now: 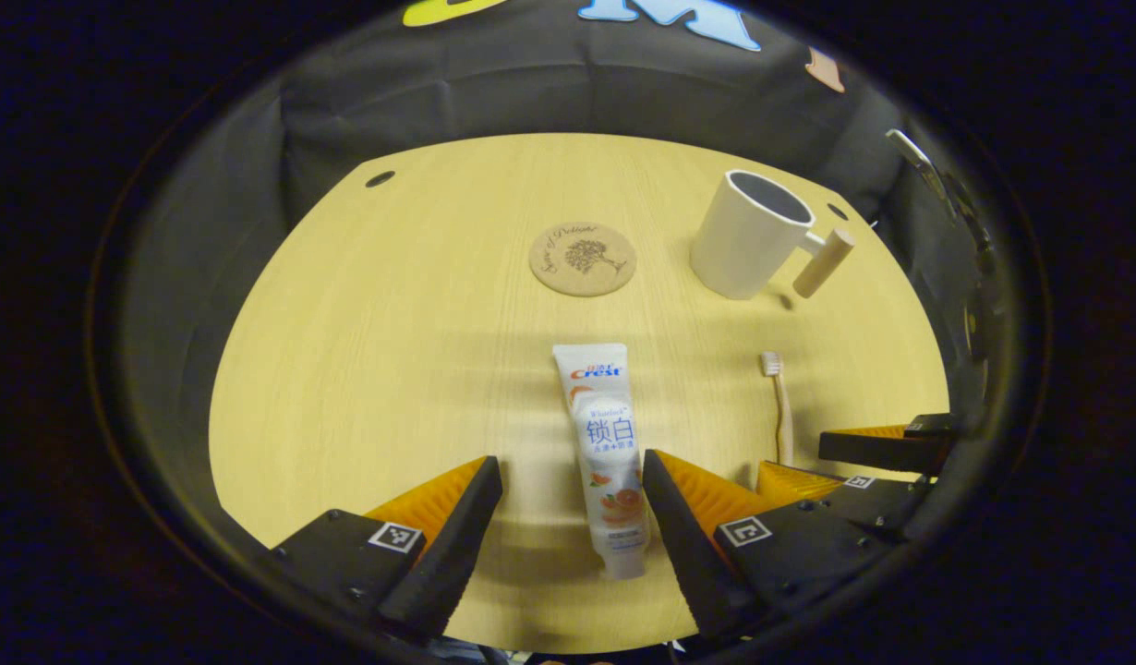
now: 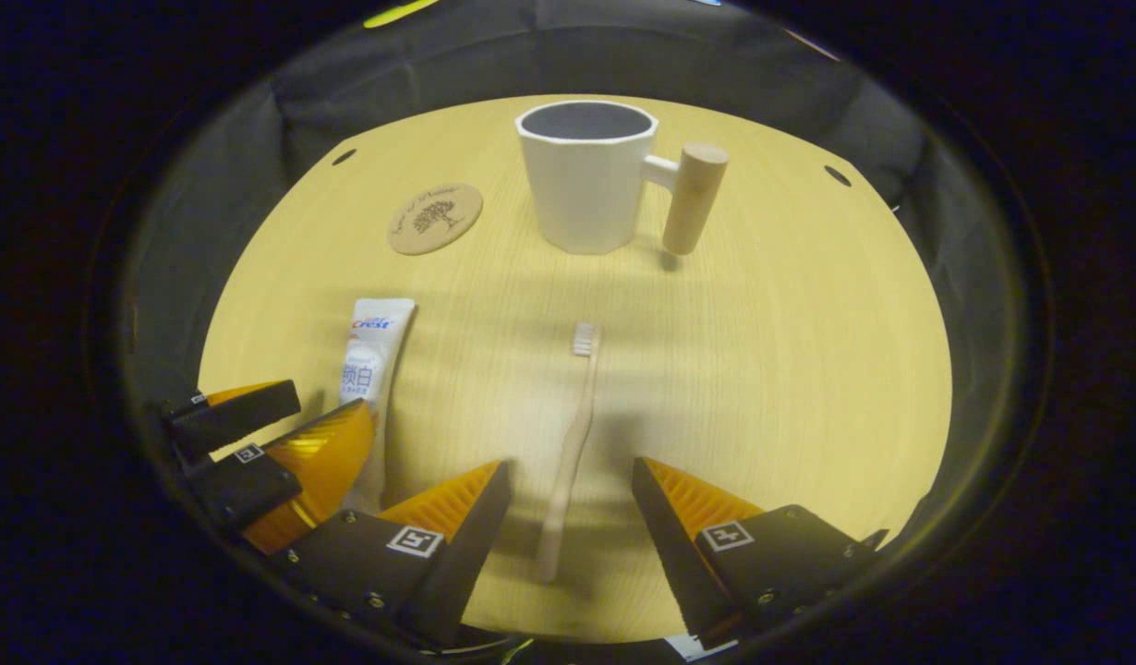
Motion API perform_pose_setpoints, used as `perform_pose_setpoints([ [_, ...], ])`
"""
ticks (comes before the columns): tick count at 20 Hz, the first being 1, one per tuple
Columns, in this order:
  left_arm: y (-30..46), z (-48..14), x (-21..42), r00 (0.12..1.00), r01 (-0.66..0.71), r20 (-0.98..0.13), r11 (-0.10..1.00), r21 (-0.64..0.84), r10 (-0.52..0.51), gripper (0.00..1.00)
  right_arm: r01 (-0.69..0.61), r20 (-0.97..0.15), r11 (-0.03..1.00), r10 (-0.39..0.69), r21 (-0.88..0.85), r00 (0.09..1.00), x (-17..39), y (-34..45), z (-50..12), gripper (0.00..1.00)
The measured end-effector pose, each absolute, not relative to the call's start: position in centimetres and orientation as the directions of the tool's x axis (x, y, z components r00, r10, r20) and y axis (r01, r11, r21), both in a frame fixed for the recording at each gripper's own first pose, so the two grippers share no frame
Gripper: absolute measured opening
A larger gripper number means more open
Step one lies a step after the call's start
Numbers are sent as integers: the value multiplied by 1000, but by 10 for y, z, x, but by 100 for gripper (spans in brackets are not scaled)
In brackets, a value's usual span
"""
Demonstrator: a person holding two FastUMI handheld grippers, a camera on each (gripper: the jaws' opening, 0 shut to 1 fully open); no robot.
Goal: Put the toothbrush and toothpaste on the desktop into the cup, then pick up the cup and place it on the coaster on the desktop.
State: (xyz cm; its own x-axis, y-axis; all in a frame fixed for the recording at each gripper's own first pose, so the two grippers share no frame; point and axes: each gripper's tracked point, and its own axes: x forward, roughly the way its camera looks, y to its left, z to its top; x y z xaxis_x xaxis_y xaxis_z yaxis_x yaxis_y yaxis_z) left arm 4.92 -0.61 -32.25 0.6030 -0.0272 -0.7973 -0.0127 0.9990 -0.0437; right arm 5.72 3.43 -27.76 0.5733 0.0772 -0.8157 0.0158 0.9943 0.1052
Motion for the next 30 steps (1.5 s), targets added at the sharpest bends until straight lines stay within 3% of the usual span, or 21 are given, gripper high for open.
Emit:
perform_pose_setpoints([
  [6,-2,-352,39,552,-28,-834,999,-26,-6,99,26,-834,997,43,69,550,51,32,-286,87],
  [8,-4,-348,42,556,-31,-831,999,-21,-1,89,27,-836,997,42,68,547,52,32,-285,85],
  [9,-4,-348,43,557,-33,-830,999,-15,6,90,32,-837,997,39,68,546,52,31,-284,83],
  [11,-3,-348,45,564,-22,-826,1000,-13,2,76,50,-842,996,38,77,538,52,30,-285,68],
  [12,-2,-351,46,556,-22,-831,1000,-10,3,55,55,-845,996,36,77,533,54,30,-285,66],
  [13,-2,-347,47,554,-19,-832,1000,-7,5,52,77,-844,993,30,84,535,54,29,-285,65],
  [14,0,-348,48,544,-19,-839,1000,6,16,52,88,-848,992,32,92,530,52,30,-283,25],
  [15,-1,-347,48,541,-23,-841,1000,7,18,43,92,-851,991,34,96,525,53,29,-284,20],
  [16,-2,-347,48,537,-28,-843,1000,3,18,43,93,-851,991,36,99,523,54,30,-283,14],
  [17,-2,-347,47,533,-31,-846,1000,4,20,43,98,-856,990,38,103,516,54,29,-284,14],
  [19,-2,-347,48,533,-31,-846,999,12,27,29,109,-846,987,42,118,532,60,29,-279,14],
  [20,-1,-342,49,551,-28,-834,999,18,31,26,109,-851,987,44,118,524,54,30,-282,3],
  [21,-2,-345,48,537,-31,-843,999,17,31,20,101,-851,988,48,118,523,56,30,-284,3],
  [23,1,-344,51,552,-33,-833,999,19,34,20,96,-849,988,52,121,526,55,30,-283,3],
  [24,1,-341,53,561,-27,-827,999,19,31,12,95,-842,987,56,127,537,56,31,-282,3],
  [30,6,-337,54,574,-33,-818,999,8,25,12,107,-803,975,94,193,589,59,31,-263,2],
])
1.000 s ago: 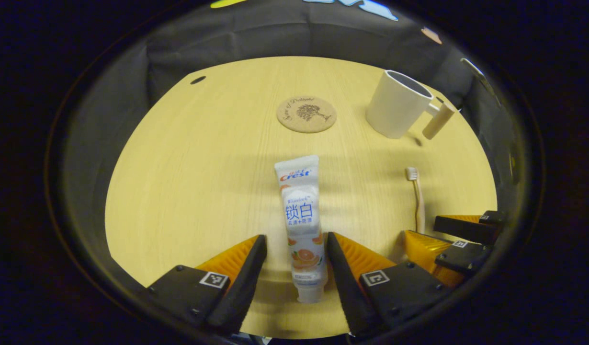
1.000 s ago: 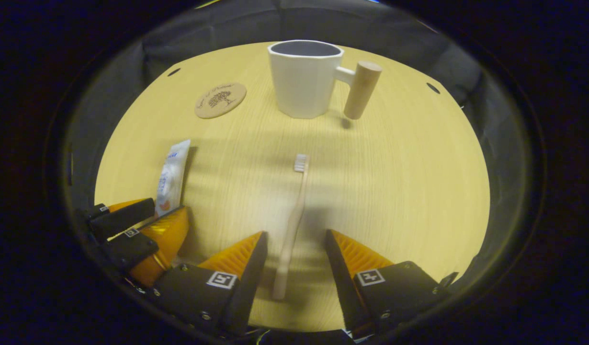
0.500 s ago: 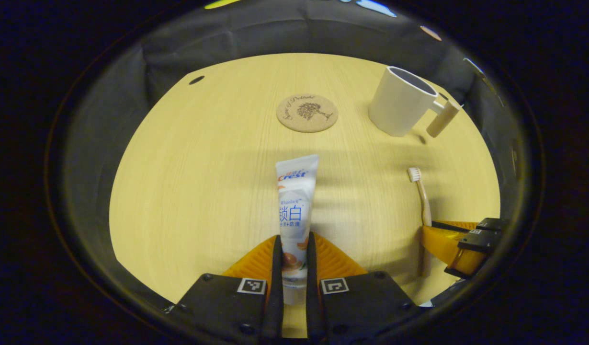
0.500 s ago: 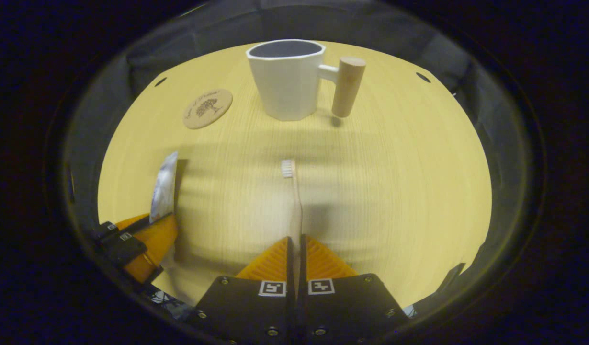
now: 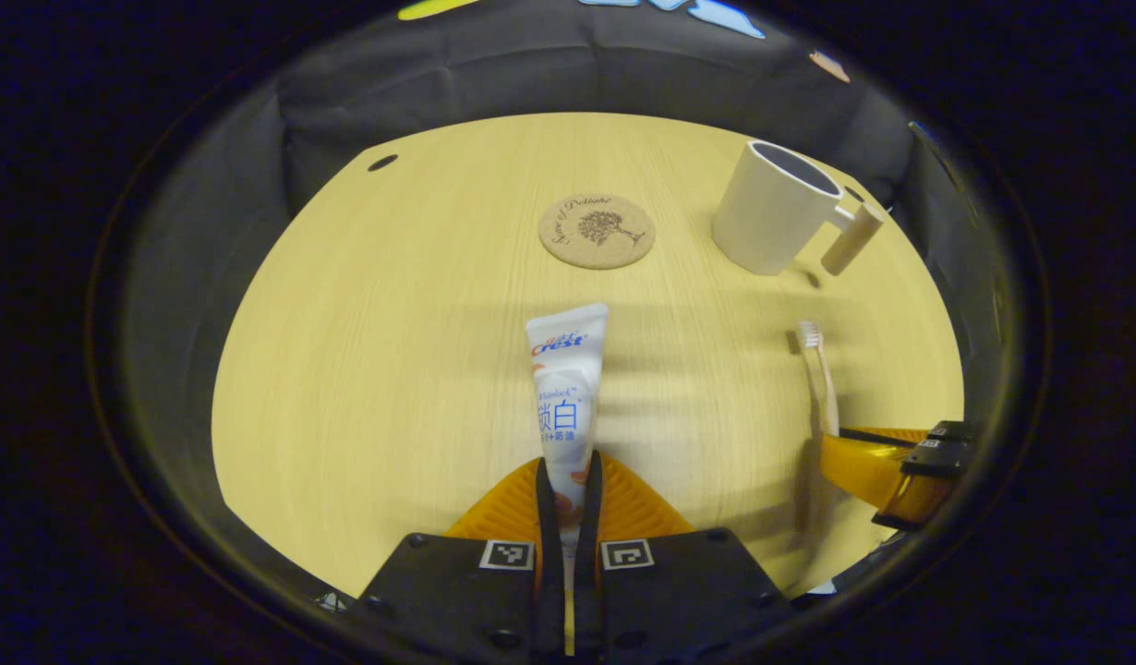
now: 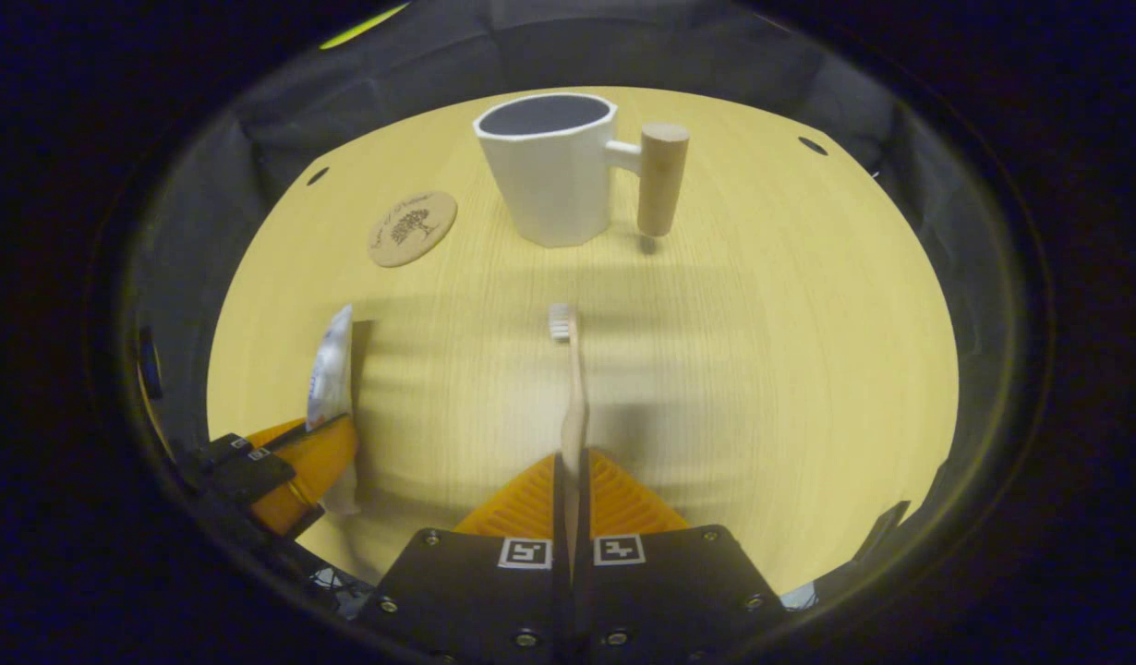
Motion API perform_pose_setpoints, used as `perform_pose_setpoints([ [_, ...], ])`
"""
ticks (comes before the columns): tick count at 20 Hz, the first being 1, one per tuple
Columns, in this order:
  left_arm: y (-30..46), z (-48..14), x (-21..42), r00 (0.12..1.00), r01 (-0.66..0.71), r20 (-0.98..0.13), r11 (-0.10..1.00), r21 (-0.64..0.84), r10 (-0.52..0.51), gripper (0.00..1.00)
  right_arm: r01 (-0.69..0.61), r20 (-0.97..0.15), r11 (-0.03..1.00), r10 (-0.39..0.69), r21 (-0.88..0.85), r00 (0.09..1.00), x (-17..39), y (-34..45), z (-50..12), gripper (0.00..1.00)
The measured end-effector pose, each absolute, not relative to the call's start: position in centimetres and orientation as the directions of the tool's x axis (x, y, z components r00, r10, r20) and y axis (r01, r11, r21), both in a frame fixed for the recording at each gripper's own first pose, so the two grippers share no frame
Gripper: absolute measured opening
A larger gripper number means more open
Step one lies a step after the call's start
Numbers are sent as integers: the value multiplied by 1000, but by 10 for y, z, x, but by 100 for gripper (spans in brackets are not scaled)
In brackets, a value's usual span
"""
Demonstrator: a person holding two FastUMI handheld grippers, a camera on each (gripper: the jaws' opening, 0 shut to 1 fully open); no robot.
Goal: Put the toothbrush and toothpaste on the desktop into the cup, then pick up the cup and place it on the coaster on the desktop.
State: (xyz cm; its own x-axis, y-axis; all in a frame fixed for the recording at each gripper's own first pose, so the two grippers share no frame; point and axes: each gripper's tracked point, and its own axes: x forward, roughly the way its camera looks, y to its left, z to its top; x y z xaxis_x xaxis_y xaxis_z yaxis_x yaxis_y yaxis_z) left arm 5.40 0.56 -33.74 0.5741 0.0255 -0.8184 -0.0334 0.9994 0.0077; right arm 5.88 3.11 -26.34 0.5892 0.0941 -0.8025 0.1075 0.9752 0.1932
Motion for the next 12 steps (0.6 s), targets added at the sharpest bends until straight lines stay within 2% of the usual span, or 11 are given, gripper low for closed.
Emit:
perform_pose_setpoints([
  [7,7,-309,63,631,-35,-776,999,-18,8,12,138,-679,952,90,274,728,70,12,-186,2],
  [12,13,-294,67,649,-46,-761,999,-27,9,12,129,-608,940,95,314,788,93,6,-142,3],
])
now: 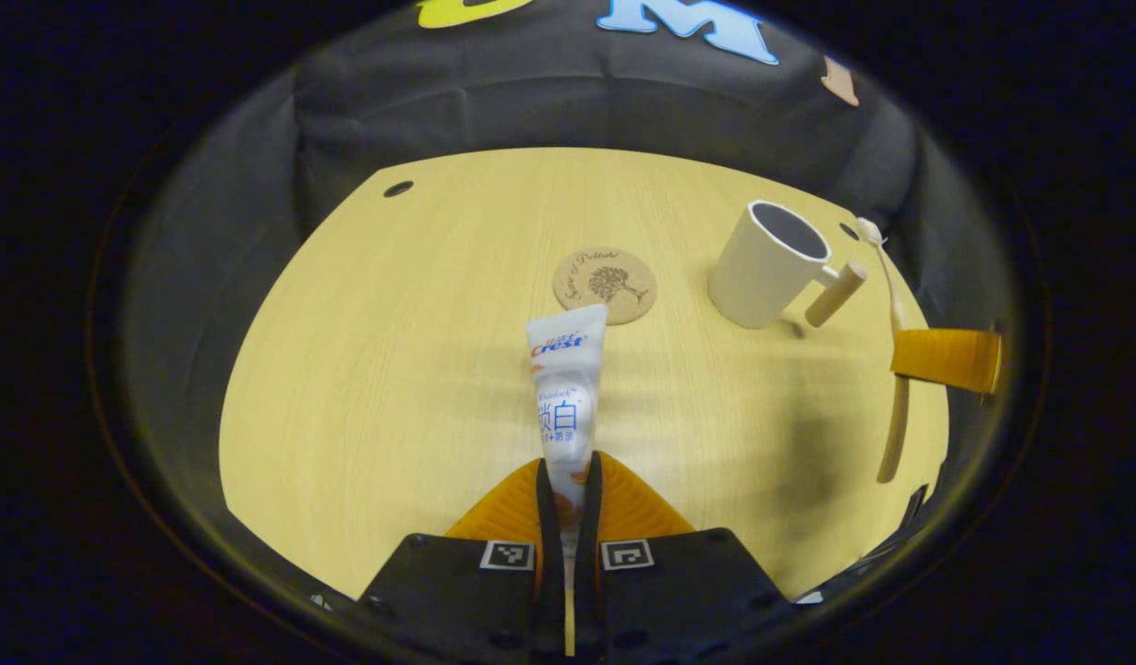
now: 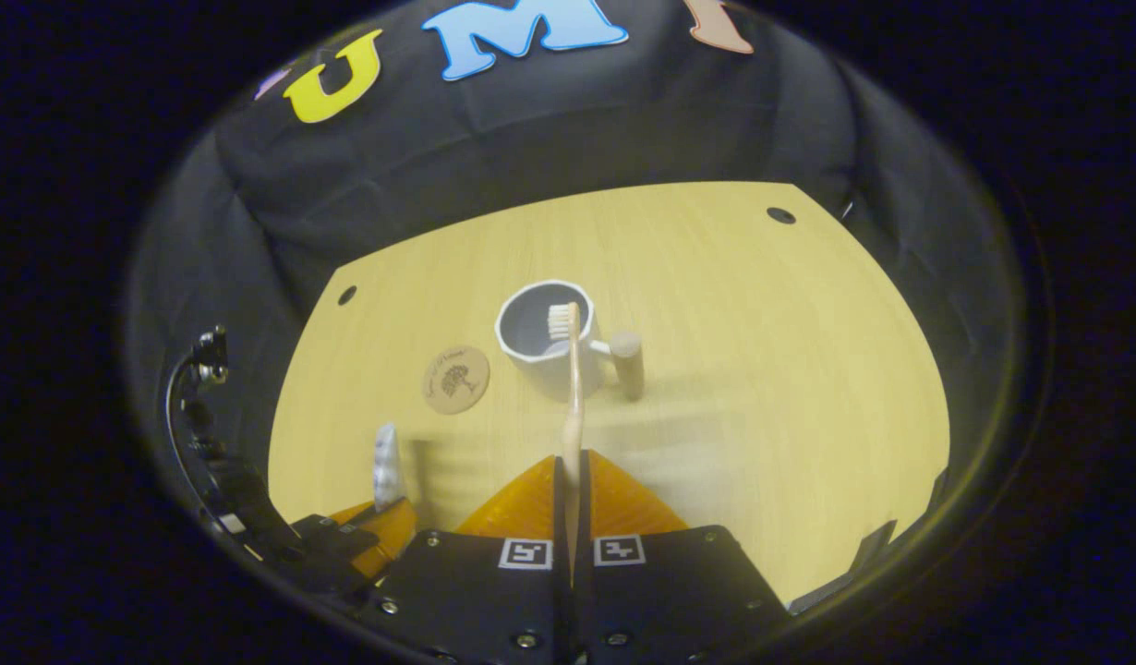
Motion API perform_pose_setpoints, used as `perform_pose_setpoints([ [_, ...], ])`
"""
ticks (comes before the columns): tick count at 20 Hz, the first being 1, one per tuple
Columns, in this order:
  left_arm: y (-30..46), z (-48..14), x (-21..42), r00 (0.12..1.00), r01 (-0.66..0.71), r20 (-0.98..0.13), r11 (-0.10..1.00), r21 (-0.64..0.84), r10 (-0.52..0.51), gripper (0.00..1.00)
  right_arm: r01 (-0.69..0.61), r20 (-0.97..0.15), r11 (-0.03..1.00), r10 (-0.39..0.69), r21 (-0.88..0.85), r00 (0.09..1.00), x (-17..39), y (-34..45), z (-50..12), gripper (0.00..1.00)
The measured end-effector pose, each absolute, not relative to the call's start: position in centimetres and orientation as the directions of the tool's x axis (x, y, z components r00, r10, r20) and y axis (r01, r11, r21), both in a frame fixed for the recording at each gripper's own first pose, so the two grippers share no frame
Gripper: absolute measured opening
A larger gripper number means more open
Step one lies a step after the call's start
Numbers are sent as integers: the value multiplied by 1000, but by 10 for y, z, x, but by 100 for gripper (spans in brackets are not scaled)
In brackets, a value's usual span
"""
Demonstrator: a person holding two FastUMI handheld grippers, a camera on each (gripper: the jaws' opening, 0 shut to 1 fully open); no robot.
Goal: Put the toothbrush and toothpaste on the desktop into the cup, then pick up the cup and place it on the coaster on the desktop.
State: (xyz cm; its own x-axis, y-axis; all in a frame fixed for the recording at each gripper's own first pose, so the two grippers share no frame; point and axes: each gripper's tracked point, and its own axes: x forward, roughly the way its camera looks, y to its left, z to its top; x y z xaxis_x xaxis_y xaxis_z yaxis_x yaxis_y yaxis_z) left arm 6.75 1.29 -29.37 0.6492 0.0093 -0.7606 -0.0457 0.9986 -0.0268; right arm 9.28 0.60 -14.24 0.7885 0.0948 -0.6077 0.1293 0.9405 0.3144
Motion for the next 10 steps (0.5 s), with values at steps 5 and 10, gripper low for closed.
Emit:
perform_pose_setpoints([
  [5,18,-284,71,663,-47,-748,999,-22,14,12,143,-553,912,104,385,827,134,-1,-108,2],
  [10,35,-275,65,664,-69,-747,997,-18,33,12,166,-500,876,96,453,861,179,-8,-83,3],
])
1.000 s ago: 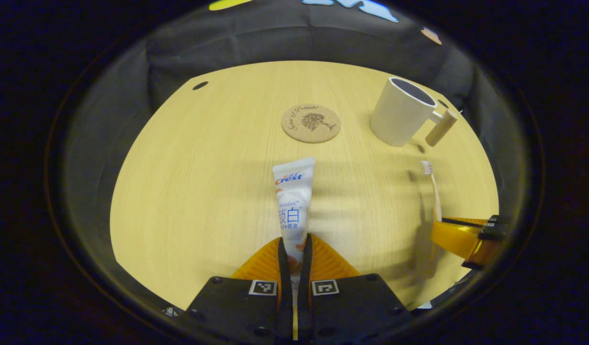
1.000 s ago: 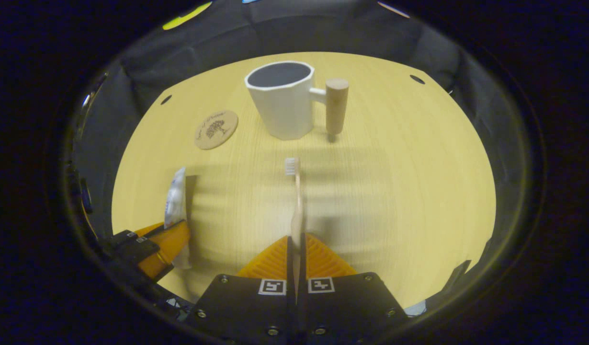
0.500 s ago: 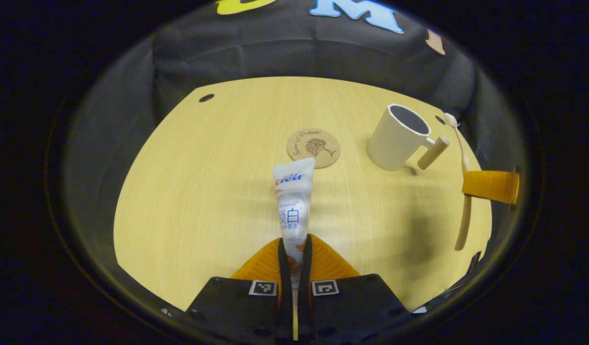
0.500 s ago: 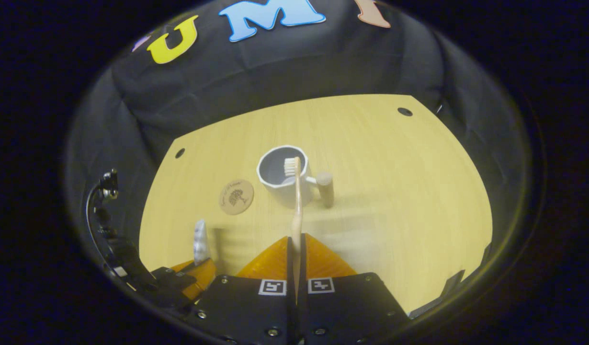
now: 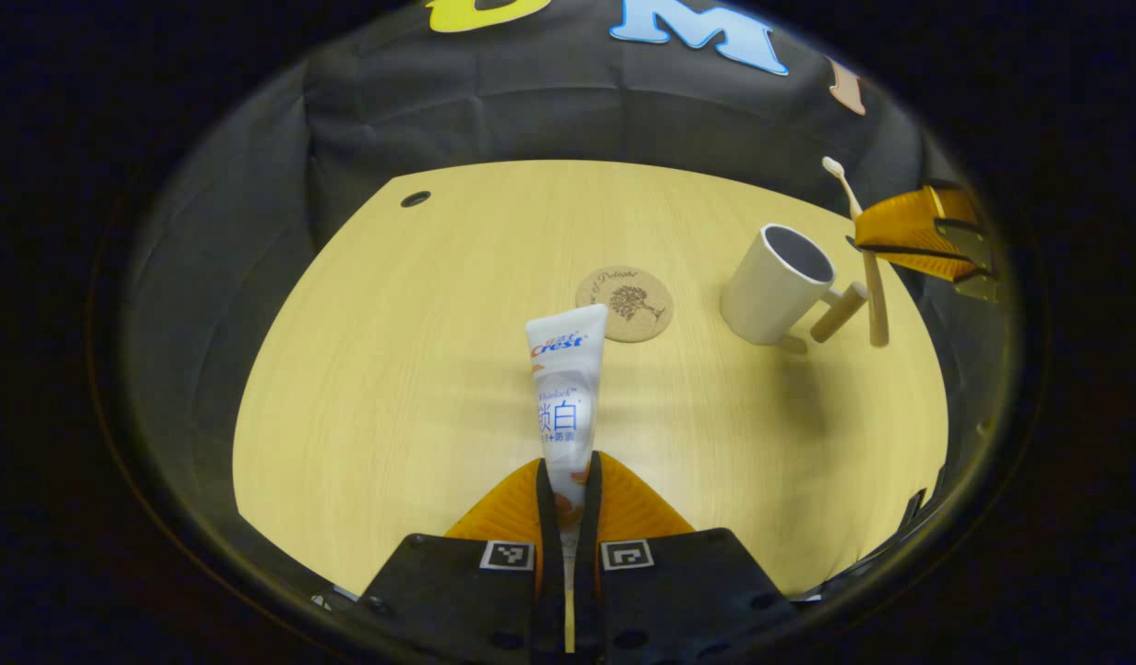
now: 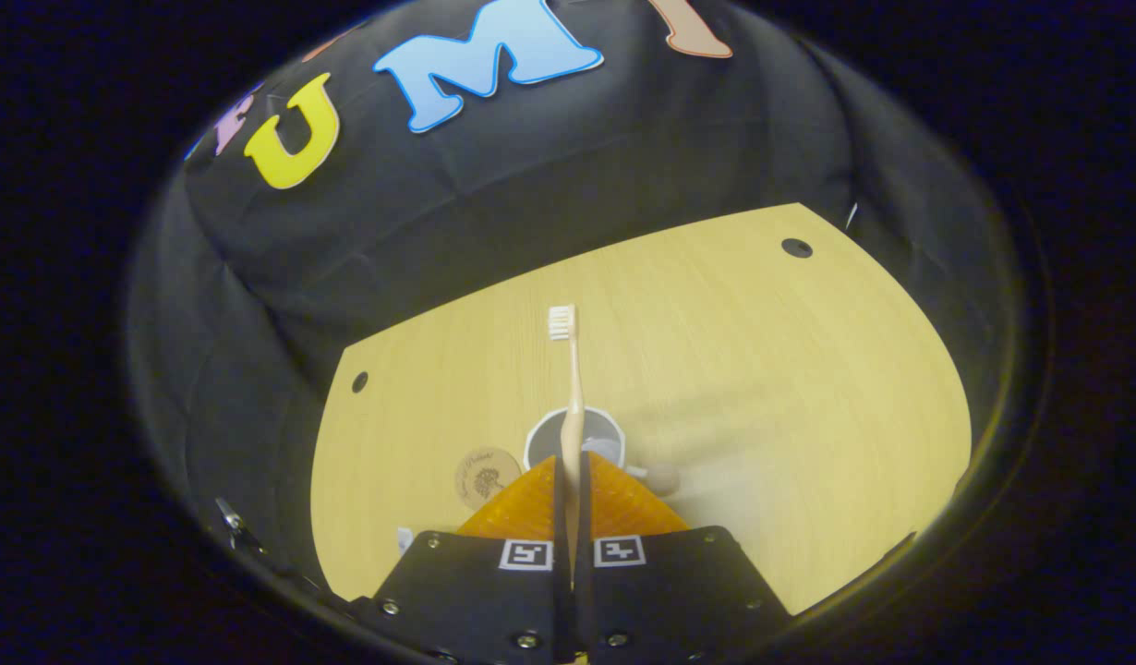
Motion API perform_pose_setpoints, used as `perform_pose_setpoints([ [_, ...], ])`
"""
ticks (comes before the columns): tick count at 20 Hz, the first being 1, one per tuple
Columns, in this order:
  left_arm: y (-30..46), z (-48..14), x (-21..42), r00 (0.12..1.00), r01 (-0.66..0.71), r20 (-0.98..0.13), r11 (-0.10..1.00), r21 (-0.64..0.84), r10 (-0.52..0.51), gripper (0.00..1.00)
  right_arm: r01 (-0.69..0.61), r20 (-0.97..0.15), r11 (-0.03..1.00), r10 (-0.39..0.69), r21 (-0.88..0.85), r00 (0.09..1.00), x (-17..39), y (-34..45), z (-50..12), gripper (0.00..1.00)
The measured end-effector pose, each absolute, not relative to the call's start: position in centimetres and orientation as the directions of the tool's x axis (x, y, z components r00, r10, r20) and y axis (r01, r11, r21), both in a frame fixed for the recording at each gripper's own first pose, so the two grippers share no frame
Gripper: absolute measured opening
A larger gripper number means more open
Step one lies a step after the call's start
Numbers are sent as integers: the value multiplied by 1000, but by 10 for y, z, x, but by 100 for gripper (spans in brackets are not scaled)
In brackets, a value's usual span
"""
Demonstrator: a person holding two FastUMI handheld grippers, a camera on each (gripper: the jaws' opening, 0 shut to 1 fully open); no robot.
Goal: Put the toothbrush and toothpaste on the desktop into the cup, then pick up the cup and place it on the coaster on the desktop.
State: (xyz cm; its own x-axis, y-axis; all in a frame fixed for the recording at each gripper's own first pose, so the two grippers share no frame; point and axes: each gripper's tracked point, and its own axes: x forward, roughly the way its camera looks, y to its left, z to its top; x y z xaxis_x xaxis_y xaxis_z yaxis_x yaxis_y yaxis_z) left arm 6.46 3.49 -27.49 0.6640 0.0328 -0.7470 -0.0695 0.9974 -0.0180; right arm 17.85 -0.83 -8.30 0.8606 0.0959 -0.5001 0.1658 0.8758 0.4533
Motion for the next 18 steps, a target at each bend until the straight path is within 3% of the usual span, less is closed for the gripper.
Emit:
perform_pose_setpoints([
  [8,58,-267,32,650,-135,-757,991,-21,73,12,233,-472,827,44,513,881,239,-25,-82,2],
  [18,55,-246,10,643,-174,-759,985,-16,101,12,214,-428,881,-15,421,904,255,-21,-92,2],
])
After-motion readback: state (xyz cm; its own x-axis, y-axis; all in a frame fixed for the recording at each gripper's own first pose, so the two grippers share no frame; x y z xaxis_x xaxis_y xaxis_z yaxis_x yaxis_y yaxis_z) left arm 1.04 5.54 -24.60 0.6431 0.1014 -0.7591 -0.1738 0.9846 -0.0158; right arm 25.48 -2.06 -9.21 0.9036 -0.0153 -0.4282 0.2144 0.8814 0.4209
